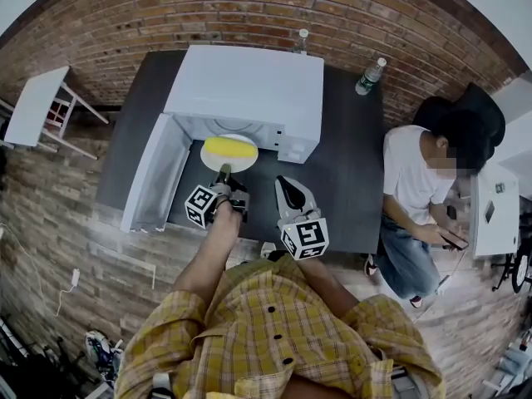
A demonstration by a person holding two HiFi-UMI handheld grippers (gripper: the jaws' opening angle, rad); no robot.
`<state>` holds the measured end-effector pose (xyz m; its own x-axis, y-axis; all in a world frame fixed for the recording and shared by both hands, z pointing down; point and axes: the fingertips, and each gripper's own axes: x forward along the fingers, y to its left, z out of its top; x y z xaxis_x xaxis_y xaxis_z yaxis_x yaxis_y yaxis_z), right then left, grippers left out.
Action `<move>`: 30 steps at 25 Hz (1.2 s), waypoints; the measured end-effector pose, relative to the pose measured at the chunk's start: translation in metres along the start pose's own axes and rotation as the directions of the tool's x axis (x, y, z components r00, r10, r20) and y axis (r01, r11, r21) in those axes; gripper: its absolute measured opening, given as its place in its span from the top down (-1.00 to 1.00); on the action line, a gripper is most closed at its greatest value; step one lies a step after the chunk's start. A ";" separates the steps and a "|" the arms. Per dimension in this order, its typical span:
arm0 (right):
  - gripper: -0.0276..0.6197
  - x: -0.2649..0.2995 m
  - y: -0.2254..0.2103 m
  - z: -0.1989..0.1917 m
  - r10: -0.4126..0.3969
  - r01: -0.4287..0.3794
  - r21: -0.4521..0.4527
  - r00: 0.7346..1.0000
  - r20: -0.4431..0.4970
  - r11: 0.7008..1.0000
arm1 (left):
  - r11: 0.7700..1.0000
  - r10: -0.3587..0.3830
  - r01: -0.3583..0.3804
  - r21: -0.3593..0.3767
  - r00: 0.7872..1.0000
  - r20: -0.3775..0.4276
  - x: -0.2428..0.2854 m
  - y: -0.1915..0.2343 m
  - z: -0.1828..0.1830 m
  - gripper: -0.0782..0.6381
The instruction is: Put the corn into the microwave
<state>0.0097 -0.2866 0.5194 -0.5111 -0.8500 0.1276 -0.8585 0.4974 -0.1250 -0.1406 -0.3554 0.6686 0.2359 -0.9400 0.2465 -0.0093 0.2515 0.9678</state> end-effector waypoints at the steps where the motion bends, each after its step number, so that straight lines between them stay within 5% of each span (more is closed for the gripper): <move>1: 0.92 0.000 -0.002 0.000 -0.002 0.002 -0.001 1.000 -0.002 1.000 | 1.000 0.001 -0.001 -0.003 1.000 0.002 0.004 0.001 0.001 0.71; 30: 0.92 0.015 -0.021 -0.019 0.012 -0.011 0.012 0.998 -0.062 1.000 | 0.997 0.067 -0.066 -0.030 0.998 0.023 0.092 0.036 0.023 0.70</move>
<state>0.0186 -0.3066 0.5429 -0.5231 -0.8316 0.1864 -0.8520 0.5049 -0.1384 -0.1421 -0.4376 0.7276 0.2122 -0.9262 0.3115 0.0047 0.3197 0.9475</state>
